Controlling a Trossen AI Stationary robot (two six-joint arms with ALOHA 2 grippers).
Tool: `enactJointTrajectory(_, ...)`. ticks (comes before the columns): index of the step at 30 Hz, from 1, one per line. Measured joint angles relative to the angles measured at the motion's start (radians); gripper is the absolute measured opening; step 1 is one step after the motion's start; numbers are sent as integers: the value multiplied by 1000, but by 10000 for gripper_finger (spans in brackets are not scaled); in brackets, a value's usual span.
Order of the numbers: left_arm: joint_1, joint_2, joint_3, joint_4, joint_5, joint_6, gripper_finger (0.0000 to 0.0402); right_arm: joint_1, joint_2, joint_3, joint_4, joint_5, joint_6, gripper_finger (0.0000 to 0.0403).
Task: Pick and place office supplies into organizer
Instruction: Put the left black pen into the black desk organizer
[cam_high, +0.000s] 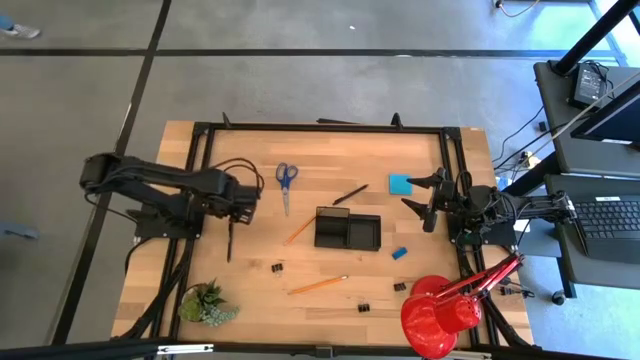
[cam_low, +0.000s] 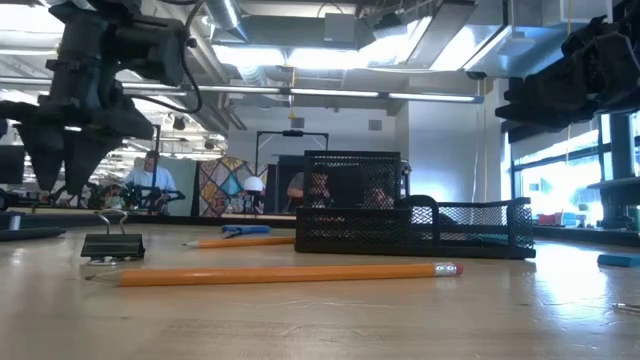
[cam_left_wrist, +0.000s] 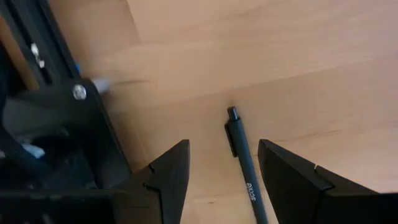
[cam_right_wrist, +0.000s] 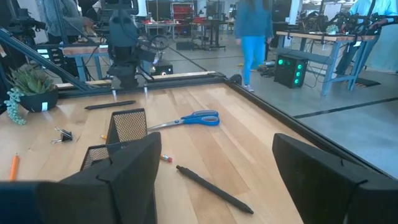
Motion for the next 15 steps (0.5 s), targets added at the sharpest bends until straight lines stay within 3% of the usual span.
enactJointTrajectory(8, -78, 72, 0, 11, -8, -144, 184, 0, 0, 0, 0, 0, 26, 310)
enactJointTrajectory(15, -112, 147, 0, 88, -4, -167, 184, 0, 0, 0, 0, 0, 27, 310)
